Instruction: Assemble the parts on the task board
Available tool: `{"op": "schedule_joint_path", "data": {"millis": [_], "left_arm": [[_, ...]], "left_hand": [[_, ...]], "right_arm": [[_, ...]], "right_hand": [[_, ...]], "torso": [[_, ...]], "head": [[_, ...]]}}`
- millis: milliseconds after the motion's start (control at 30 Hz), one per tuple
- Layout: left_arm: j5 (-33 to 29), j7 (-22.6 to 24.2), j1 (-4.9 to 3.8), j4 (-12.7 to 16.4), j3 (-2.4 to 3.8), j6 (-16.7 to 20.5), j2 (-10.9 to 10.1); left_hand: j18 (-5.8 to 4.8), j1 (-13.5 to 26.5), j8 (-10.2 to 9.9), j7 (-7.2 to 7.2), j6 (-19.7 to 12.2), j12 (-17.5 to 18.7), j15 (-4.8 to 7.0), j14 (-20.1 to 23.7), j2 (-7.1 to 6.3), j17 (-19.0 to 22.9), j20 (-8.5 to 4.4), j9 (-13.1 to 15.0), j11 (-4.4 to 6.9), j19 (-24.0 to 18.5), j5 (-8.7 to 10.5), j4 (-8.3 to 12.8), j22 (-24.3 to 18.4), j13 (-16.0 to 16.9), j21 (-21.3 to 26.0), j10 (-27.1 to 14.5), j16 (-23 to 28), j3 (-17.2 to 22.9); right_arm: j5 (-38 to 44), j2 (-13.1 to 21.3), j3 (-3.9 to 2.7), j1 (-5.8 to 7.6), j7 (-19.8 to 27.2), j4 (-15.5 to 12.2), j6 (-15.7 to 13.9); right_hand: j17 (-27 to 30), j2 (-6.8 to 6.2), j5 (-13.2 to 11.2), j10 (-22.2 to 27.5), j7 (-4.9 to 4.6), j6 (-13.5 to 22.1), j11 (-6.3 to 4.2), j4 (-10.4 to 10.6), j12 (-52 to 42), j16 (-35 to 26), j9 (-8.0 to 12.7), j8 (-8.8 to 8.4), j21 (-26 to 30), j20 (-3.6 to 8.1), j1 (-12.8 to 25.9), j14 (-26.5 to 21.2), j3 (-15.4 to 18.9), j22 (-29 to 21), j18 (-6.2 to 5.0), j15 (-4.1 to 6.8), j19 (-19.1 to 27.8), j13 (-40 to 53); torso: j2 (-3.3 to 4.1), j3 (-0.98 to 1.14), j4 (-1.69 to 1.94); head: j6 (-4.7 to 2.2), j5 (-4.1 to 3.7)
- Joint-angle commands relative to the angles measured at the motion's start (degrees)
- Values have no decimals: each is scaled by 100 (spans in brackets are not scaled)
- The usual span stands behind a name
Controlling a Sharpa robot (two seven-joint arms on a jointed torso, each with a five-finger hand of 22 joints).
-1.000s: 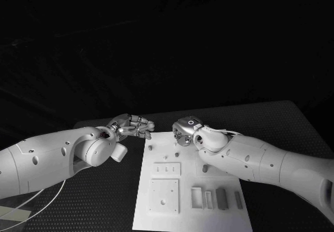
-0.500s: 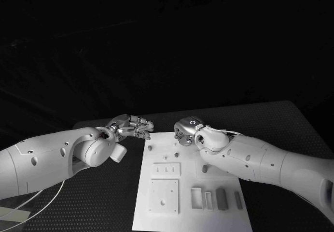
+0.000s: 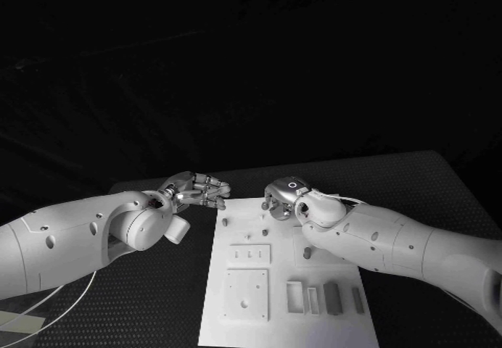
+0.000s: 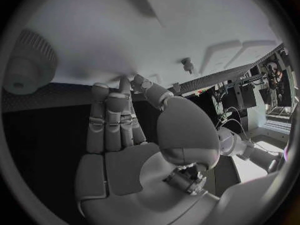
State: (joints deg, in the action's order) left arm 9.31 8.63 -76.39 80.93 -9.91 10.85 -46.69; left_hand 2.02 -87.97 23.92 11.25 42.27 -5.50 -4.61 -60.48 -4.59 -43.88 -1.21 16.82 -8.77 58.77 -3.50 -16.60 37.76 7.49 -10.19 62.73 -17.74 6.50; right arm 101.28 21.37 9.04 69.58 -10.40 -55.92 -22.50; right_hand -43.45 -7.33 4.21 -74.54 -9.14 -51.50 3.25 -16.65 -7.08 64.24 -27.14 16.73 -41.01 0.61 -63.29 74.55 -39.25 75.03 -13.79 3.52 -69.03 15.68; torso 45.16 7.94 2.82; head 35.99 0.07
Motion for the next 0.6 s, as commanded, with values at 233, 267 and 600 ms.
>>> {"op": "schedule_joint_path", "data": {"millis": [233,267,600], "left_arm": [[-21,47,-11,-22,4,-18,-33],[-21,53,-11,-26,4,-16,-36],[-21,89,-12,-120,4,-1,-55]], "left_hand": [[62,52,-30,60,-8,37,2,24,-19,-10,8,8,-3,-18,7,5,8,10,36,5,31,-37],[62,52,-30,60,-8,37,2,23,-19,-10,8,8,-3,-18,7,5,8,10,36,5,31,-37],[62,43,-23,32,17,37,3,19,-24,-22,8,20,5,-14,8,7,11,17,41,29,42,-35]], "right_arm": [[-260,394,-46,12,-85,-596,-188],[-293,443,-68,26,-83,-660,-192],[-783,1269,-359,454,80,-1607,36]], "right_hand": [[15,-81,18,64,-22,33,18,41,44,57,20,-23,-39,30,55,29,6,95,-121,-53,-74,12],[15,-87,19,64,-22,29,17,39,45,61,20,-21,-41,31,55,31,4,95,-121,-52,-77,13],[40,-297,19,103,-26,17,32,152,85,109,31,-20,-44,37,174,29,1,93,-121,-67,-105,28]], "torso": [[-9,8,3],[-11,8,-3],[-47,9,-77]], "head": [[-55,-13],[-64,-15],[-169,-12]]}}
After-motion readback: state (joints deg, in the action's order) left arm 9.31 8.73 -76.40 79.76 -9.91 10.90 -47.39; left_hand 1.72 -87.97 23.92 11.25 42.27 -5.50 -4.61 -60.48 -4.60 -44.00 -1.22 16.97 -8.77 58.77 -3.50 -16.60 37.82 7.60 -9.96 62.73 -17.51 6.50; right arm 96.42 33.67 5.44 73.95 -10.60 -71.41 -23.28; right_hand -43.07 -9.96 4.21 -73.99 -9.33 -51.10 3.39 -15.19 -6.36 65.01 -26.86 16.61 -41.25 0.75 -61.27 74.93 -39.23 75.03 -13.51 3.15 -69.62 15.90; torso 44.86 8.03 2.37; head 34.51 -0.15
